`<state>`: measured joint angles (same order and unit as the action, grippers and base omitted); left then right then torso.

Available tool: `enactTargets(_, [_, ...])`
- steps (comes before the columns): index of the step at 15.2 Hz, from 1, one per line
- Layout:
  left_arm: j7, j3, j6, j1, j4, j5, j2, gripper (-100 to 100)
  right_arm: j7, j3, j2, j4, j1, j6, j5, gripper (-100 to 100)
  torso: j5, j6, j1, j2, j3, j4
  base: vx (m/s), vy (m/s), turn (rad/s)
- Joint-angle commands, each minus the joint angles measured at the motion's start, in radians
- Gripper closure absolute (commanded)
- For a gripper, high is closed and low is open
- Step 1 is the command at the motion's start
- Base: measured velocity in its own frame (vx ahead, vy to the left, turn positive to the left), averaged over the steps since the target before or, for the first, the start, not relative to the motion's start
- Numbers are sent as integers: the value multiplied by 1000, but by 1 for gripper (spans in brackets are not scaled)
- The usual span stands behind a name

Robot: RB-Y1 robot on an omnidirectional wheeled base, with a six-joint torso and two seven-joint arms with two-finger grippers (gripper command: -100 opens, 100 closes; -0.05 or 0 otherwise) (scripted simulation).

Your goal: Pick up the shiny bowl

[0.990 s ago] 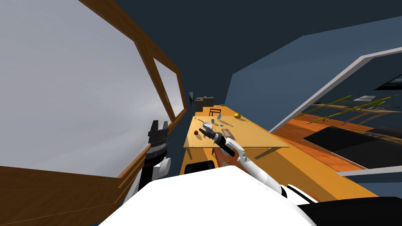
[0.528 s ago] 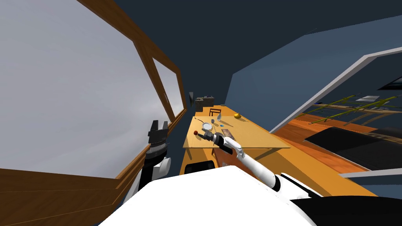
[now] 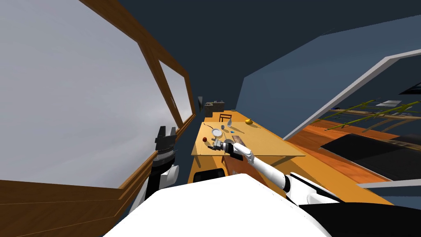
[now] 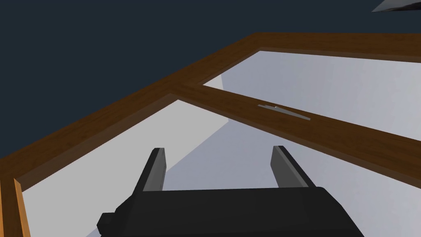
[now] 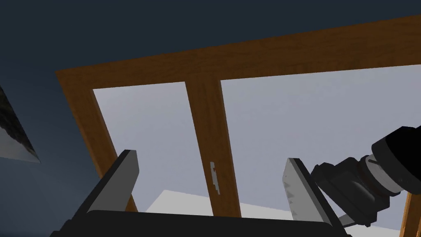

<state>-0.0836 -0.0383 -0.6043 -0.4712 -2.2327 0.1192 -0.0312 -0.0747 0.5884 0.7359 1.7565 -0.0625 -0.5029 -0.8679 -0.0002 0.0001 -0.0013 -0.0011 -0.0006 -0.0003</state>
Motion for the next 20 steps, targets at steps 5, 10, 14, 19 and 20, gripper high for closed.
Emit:
enactTargets(5, [0, 0, 0, 0, 0, 0, 0, 0, -14, 63, 45, -78, -58, -21, -109, -100, 0, 0, 0, 0, 0, 0, 7, -14, 9])
enactTargets(10, [0, 0, 0, 0, 0, 0, 0, 0, -33, 139, 96, -158, -124, -39, -224, -100, 0, 0, 0, 0, 0, 0, 7, -11, 9])
enactTargets(14, [0, 0, 0, 0, 0, 0, 0, 0, -51, 213, 142, -235, -188, -56, -305, -100, 0, 0, 0, 0, 0, 0, 6, -10, 8])
enactTargets(19, [0, 0, 0, 0, 0, 0, 0, 0, -68, 285, 183, -309, -246, -73, -413, -100, 0, 0, 0, 0, 0, 0, 5, -8, 9])
enactTargets(20, [0, 0, 0, 0, 0, 0, 0, 0, -68, 285, 183, -309, -246, -73, -439, -100, 0, 0, 0, 0, 0, 0, 4, -7, 8])
